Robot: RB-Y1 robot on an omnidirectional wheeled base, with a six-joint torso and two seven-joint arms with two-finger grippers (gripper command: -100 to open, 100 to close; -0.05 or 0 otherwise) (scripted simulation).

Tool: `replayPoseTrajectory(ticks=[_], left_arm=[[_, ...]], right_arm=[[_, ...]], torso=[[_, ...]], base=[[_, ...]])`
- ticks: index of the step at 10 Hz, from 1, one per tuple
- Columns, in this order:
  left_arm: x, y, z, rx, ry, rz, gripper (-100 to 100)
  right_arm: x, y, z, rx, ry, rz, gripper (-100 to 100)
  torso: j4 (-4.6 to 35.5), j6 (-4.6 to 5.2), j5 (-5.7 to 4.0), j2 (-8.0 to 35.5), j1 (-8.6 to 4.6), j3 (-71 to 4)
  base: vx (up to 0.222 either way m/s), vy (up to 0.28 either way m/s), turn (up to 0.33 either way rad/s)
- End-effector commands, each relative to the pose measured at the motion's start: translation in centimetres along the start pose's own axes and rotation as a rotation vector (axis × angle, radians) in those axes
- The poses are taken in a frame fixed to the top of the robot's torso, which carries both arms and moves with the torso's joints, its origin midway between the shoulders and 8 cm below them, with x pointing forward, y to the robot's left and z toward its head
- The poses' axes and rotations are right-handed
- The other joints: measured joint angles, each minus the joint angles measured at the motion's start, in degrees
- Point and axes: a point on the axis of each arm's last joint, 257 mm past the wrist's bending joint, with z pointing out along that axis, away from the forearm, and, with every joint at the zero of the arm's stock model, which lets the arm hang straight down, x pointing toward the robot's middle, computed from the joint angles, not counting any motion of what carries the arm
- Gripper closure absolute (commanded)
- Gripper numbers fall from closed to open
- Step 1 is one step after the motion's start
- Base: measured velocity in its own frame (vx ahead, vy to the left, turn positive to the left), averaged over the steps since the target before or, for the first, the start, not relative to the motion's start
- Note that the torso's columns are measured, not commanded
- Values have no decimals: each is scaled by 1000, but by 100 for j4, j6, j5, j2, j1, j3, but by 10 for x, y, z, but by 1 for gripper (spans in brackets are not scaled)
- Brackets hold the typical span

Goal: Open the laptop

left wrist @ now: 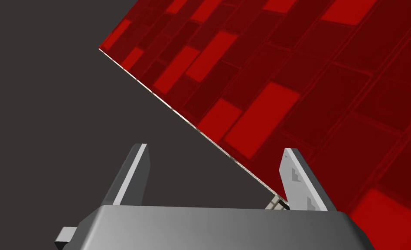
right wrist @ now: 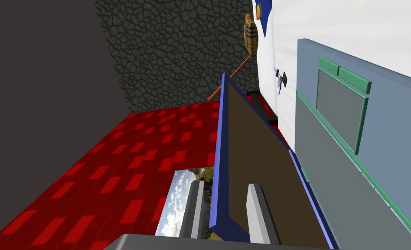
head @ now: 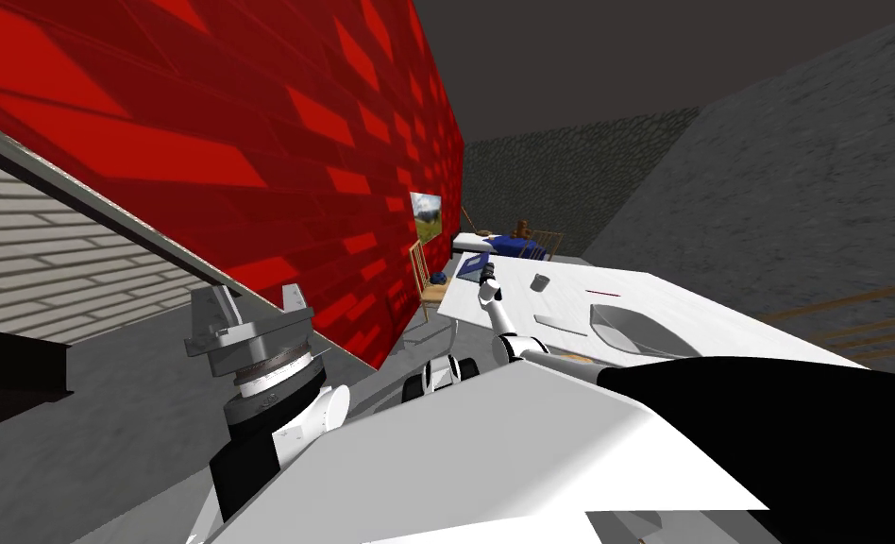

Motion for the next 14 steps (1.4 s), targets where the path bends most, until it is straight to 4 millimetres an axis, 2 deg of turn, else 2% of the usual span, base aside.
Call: replayPoseTrajectory(ticks=[1, 2, 3, 4, 6, 8, 14], left_arm=[[0, 0, 0, 0, 0, 0, 0], [0, 0, 0, 0, 0, 0, 0], [0, 0, 0, 0, 0, 0, 0], [0, 0, 0, 0, 0, 0, 0], [0, 0, 0, 0, 0, 0, 0], [0, 0, 0, 0, 0, 0, 0], [0, 0, 0, 0, 0, 0, 0]], right_arm=[[39, 29, 1, -41, 3, -162, 100], [56, 44, 1, -63, 3, -244, 100], [60, 57, -5, -81, -17, -301, 100], [52, 34, 10, -56, 8, -264, -100], [38, 23, 21, -52, 4, -263, -100], [38, 23, 21, -52, 4, -263, -100], [1, -5, 48, -52, -7, -264, -100]], torso=[[0, -5, 0, 1, 1, 0], [-37, -30, -23, -24, -3, -14], [-50, -41, -28, -54, -3, -34], [-64, -57, -36, -93, -12, -56], [-33, -7, -15, -56, -14, -37], [-15, -2, -7, -18, -4, -11], [5, 2, 5, 10, 8, 6]], base=[[-30, 24, 327], [-60, 31, 413], [-50, 13, 249], [-75, -8, -19], [-68, -5, -44], [-15, -3, -2], [-49, -5, -25]])
